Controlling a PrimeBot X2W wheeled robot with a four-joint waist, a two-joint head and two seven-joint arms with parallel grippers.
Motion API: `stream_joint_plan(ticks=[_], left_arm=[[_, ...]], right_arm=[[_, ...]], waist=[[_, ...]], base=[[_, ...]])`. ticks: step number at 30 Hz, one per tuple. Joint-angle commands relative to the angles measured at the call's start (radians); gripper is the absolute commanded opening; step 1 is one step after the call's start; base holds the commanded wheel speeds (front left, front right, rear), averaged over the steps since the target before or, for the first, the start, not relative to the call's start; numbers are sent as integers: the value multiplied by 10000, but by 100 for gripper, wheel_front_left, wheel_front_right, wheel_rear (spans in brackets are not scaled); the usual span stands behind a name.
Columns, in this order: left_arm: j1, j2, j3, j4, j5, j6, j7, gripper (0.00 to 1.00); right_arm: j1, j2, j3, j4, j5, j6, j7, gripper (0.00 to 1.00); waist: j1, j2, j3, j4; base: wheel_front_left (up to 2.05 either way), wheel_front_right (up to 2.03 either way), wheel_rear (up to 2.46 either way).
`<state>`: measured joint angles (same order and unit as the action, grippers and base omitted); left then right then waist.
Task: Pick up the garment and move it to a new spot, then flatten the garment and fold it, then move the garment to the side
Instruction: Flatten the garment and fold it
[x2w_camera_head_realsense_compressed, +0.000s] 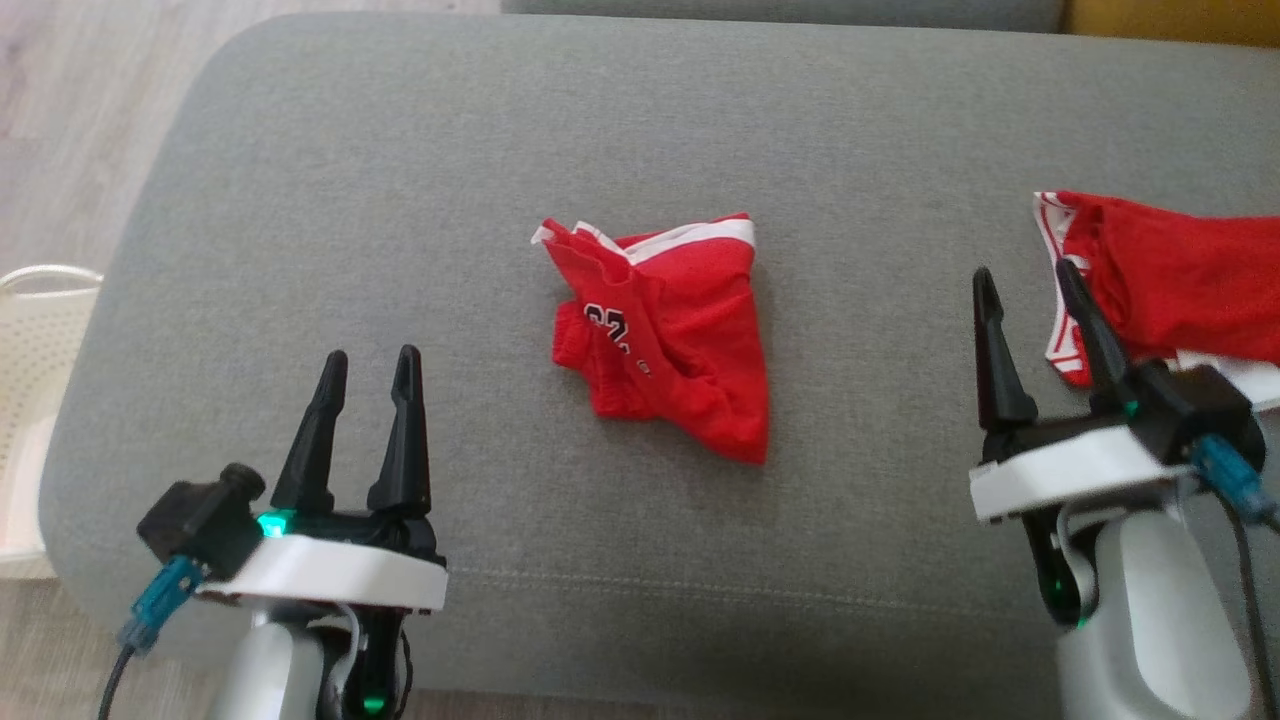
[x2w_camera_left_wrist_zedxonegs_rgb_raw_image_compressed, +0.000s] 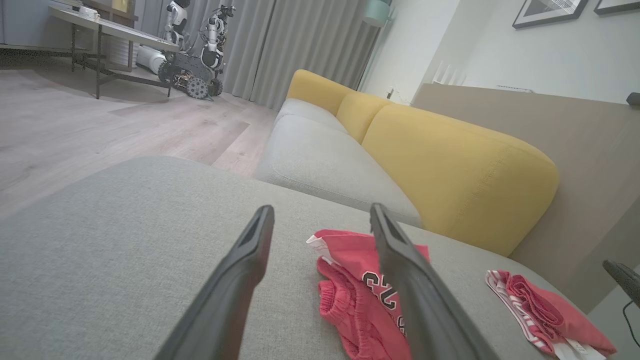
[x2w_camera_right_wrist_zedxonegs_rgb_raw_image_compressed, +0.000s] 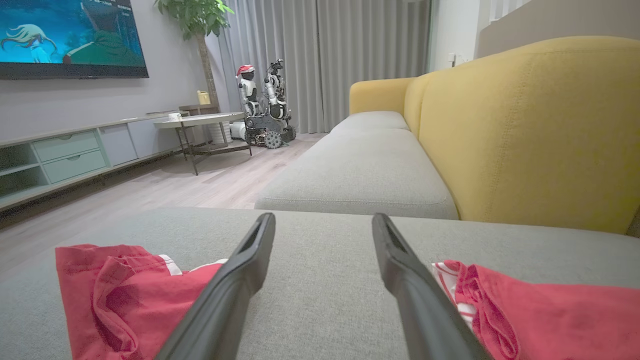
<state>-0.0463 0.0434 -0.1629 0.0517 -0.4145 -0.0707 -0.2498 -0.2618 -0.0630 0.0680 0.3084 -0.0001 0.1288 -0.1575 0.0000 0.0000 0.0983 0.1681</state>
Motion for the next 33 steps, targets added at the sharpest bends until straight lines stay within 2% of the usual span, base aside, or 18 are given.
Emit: stream_joint_plan(ticks=[1,14,21,22,23,29,33], left_arm=[[-454,68,327,-379,141,-67,-120,100],[-304,68,796,-671,309,-55,-120,100],[-335,68,683,-680,322,-131,-120,100],[-335,68,639,-655,326,-148,-120,100],[-333,68,597,-621,339,-167,-120,100],[-473,68,449,-596,322,-221,-120,100],[-567,68,317,-552,303,-226,-120,100]], right_arm=[[-57,120,229,-414,167,19,-192,100],[334,126,169,-433,257,19,-691,100],[266,127,102,-353,186,19,-731,100],[229,127,163,-317,175,19,-709,91],[172,127,257,-286,112,19,-694,0],[-499,127,932,-80,-128,19,-508,0],[-1141,127,1614,516,24,19,-314,0]], waist=[[0,0,15,-92],[0,0,97,-581],[0,0,121,-557],[0,0,122,-523],[0,0,125,-477],[0,0,501,30],[0,0,847,495]], base=[[0,0,0],[0,0,0],[0,0,0],[0,0,0],[0,0,0],[0,0,0],[0,0,0]])
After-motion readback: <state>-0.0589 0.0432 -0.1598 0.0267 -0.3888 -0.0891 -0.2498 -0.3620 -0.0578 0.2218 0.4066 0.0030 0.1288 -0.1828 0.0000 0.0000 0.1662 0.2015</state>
